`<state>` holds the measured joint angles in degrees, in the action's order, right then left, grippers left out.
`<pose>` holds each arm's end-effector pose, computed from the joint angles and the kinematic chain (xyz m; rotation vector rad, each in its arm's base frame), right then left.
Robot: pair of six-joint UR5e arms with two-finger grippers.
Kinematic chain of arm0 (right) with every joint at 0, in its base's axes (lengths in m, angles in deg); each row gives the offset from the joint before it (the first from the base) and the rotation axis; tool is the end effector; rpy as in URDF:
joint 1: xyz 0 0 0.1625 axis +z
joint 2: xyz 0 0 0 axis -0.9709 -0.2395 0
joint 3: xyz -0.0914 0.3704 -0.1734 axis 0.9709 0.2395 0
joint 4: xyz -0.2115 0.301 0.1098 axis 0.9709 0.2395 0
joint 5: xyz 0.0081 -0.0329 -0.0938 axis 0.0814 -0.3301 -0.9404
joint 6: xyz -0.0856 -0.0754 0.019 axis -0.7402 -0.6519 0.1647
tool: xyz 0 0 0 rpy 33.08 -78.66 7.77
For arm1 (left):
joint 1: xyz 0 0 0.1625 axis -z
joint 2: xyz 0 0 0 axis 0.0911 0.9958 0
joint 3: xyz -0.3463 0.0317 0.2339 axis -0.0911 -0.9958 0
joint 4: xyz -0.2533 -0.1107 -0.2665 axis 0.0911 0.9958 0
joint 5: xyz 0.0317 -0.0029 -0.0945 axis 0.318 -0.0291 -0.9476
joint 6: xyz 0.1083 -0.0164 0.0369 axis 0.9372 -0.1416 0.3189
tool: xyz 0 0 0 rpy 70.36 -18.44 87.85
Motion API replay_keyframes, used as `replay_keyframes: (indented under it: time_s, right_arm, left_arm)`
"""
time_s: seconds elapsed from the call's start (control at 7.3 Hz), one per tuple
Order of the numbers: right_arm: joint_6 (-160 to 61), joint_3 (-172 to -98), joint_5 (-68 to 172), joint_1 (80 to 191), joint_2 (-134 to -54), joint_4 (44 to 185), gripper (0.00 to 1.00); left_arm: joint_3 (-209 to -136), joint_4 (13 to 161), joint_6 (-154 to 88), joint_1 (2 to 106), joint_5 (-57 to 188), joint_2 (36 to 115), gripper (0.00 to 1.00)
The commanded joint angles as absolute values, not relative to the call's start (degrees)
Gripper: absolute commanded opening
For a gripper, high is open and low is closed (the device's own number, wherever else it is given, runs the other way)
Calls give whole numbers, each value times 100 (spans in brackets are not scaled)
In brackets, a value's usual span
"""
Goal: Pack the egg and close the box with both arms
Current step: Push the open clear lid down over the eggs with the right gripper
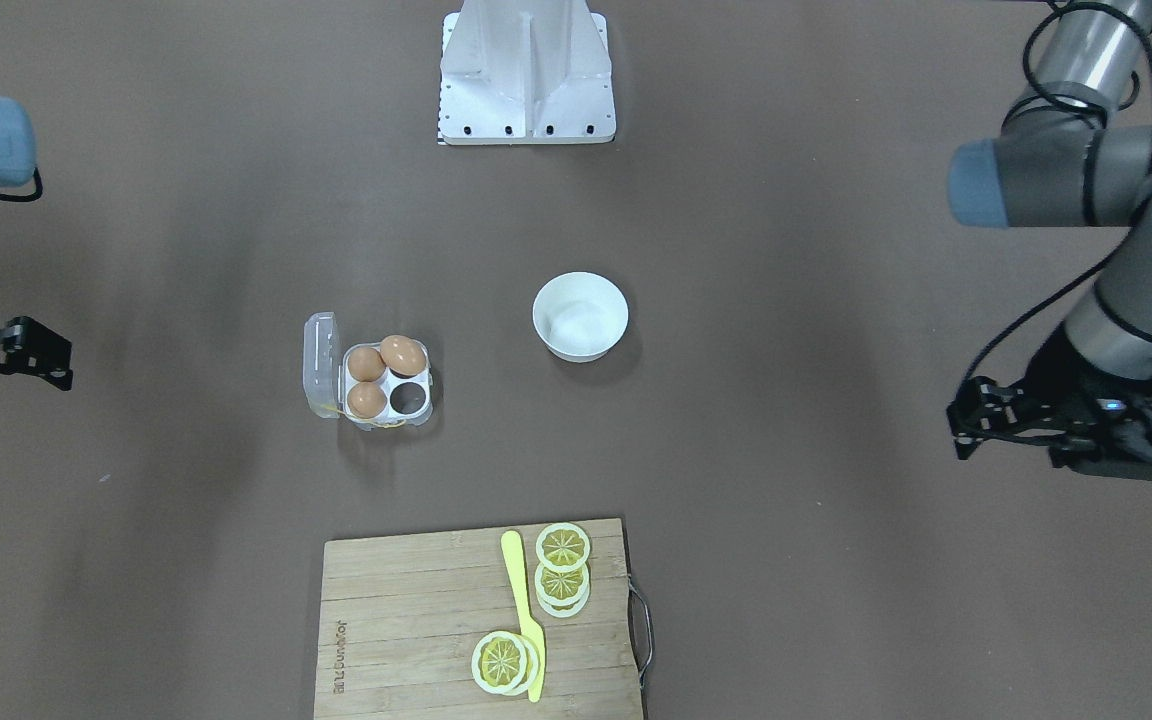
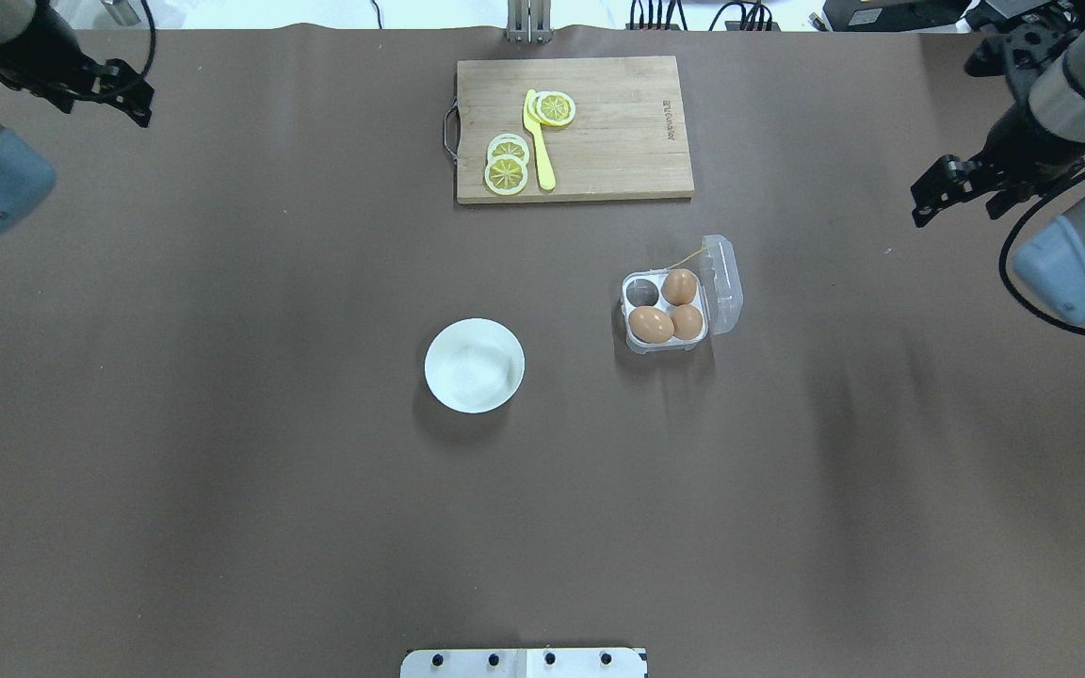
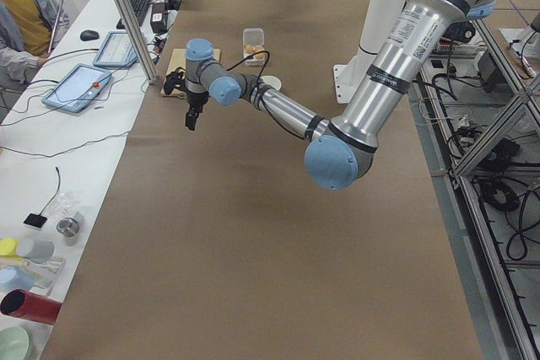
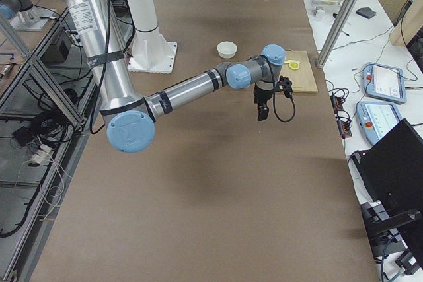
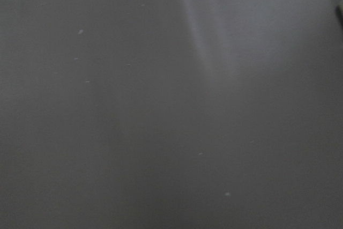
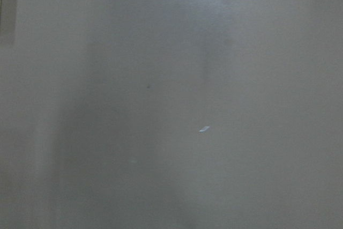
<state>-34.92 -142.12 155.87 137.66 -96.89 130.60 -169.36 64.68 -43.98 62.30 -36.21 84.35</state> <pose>-0.2181 -0.5359 0.4387 0.0421 -0.7549 -0.0911 0.1861 -0.6339 0.4085 0.2319 0.7195 0.0984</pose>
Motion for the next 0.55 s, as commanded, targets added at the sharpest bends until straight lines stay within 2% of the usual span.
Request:
replay_keyframes:
  time_s: [0.0,0.41]
  right_arm:
    - [-2553,-14336,15142,12935,-9389,13062,1]
    - [-1984,-14152,14923,12381,-8810,13062,0]
  left_arm:
    - [-16798,5974,-3356,7051,-4412,8185,93]
    - [-16657,5948,-2644,7317,-4599,7876,97]
